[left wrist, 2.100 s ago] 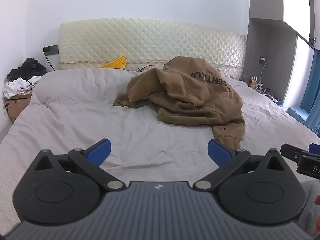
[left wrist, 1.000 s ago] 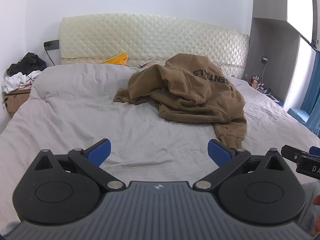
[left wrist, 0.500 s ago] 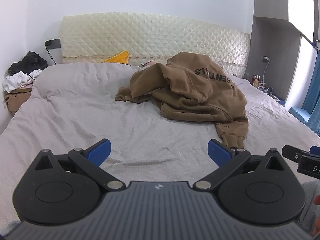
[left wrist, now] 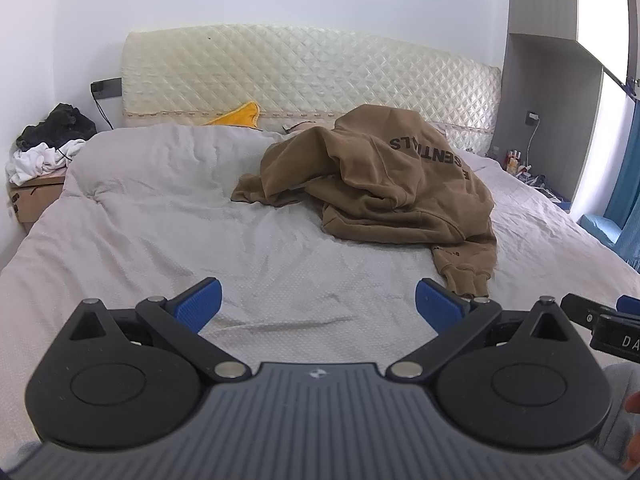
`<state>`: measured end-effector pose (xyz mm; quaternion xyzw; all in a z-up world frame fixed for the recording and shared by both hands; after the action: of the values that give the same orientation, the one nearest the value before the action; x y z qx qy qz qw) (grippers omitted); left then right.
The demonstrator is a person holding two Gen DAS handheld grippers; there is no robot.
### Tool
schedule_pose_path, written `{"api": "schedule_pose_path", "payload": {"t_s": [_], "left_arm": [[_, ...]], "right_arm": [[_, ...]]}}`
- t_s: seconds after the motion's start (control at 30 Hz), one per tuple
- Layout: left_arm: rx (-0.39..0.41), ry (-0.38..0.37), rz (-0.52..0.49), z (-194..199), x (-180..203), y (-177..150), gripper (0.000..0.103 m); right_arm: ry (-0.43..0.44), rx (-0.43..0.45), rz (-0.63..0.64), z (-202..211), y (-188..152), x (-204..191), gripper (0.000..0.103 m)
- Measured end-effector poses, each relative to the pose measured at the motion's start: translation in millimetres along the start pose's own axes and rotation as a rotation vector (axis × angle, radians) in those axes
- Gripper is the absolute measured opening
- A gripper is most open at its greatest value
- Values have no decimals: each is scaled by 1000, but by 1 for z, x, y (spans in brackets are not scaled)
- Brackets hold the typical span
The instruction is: Fold large clothes
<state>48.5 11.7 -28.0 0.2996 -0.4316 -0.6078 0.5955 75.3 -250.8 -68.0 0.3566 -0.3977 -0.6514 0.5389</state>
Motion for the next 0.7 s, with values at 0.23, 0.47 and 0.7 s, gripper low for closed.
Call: {"api": "schedule_pose_path", "payload": {"t_s": [0.23,0.47,0.7], "left_arm": [[-3,0,-4,0,1,-2,103],[-13,-2,1,-3,0,-3,103],[-24,6,1,-10,-2,-5,103]], "right_arm": [[4,-6,-3,-1,-3,0,103],[4,-22,-9,-6,-8,0,103],[12,-26,-12,-11,-12,2,103]]}}
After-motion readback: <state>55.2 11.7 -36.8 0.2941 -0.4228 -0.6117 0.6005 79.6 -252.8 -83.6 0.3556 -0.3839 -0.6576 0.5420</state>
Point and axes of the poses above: each gripper's, at about its wrist camera, not at the fingertips, and z roughly against the way its jaws point, x to its right, y to its top, the point moved 4 cm from there along -z, roughly the way its jaws point, and after that the axes turned 10 degrees about -y, right-handed, at the moved point
